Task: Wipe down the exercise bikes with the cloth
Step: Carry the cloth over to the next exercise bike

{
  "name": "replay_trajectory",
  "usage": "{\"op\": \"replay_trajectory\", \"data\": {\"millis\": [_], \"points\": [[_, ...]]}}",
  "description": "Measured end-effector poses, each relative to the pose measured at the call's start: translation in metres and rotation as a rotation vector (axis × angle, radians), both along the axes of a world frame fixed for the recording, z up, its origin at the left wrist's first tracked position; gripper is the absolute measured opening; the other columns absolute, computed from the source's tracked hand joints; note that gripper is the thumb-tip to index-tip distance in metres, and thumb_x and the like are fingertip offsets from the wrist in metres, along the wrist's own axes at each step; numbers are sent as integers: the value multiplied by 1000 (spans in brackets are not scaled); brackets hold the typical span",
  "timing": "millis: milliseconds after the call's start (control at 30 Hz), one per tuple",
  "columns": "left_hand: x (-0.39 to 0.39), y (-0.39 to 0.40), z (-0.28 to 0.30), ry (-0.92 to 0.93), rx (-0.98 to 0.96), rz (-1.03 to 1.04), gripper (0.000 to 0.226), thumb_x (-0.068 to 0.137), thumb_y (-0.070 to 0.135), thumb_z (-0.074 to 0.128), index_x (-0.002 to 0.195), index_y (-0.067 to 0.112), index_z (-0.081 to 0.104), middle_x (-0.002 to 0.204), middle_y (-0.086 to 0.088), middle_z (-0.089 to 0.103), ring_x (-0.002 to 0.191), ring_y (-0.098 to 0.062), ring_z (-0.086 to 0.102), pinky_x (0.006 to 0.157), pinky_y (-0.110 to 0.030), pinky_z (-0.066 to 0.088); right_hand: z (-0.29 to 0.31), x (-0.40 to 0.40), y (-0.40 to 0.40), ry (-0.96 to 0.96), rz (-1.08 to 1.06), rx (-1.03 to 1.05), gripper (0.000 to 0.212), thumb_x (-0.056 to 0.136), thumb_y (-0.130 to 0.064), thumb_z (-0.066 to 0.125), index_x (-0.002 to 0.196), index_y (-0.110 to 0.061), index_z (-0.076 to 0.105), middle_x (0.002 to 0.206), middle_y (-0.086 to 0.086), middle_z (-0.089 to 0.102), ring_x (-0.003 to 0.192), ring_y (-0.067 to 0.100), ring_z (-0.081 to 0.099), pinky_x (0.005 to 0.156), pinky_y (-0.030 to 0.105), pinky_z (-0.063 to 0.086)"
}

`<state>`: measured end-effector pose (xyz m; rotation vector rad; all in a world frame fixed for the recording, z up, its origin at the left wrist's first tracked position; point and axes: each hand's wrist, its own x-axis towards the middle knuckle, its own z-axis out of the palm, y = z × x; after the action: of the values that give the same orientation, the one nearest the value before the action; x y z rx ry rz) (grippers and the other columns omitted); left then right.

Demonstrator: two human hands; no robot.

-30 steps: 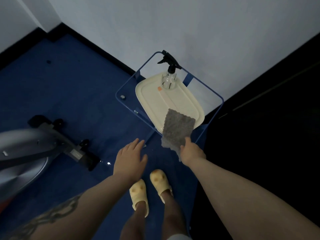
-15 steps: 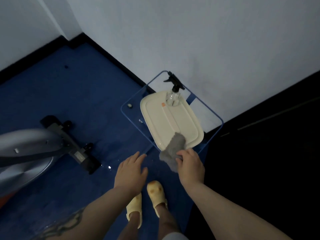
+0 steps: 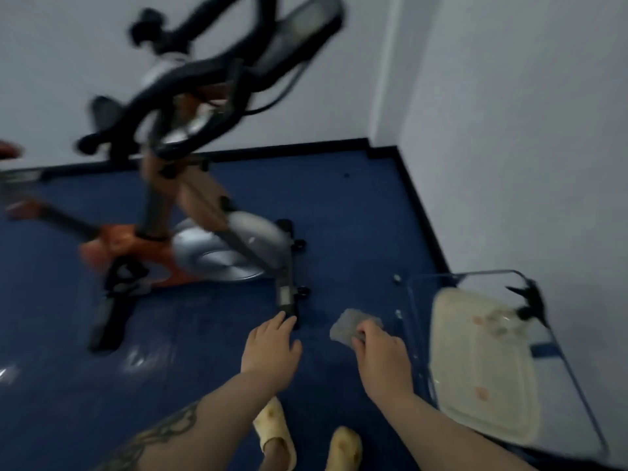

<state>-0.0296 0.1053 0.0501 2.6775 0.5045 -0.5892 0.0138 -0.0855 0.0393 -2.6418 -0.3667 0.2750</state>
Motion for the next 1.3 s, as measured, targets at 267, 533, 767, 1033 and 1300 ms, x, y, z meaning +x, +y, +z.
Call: {"op": "replay_trajectory", "data": {"millis": [267,533,767,1033,1300], "points": [[-137,141,6,-13,43,529,55,98,38,37,150,26,24,160,2,19,144,-20,25,118,-36,20,19,-42,166,65,381,63,10,98,-28,47,89,-25,51,78,-10,61,70,10,54,73,31,47],[-287,267,-3,37,8,810,57,98,37,37,151,25,21,161,1,17,144,-21,25,118,-38,20,22,-125,332,108,454,67,13,98,-30,45,86,-26,48,79,-10,60,74,16,54,71,37,49],[-351,388,5,0,70,864,54,97,35,38,149,23,28,158,1,25,139,-23,34,112,-39,28,28,-179,452,127,476,135,11,98,-32,43,88,-29,49,81,-9,62,75,17,54,70,39,48],[-335,496,-3,-66,-10,904,55,97,35,39,149,22,28,158,1,24,139,-22,32,113,-38,29,24,-178,588,153,559,103,10,98,-31,45,88,-29,49,86,-9,63,78,17,57,76,41,50],[-334,645,22,-100,71,1056,50,97,31,41,146,24,34,155,3,31,134,-22,40,106,-37,35,34,-151,756,141,826,59,9,97,-32,46,96,-25,51,96,-4,66,88,23,61,75,37,49]]}}
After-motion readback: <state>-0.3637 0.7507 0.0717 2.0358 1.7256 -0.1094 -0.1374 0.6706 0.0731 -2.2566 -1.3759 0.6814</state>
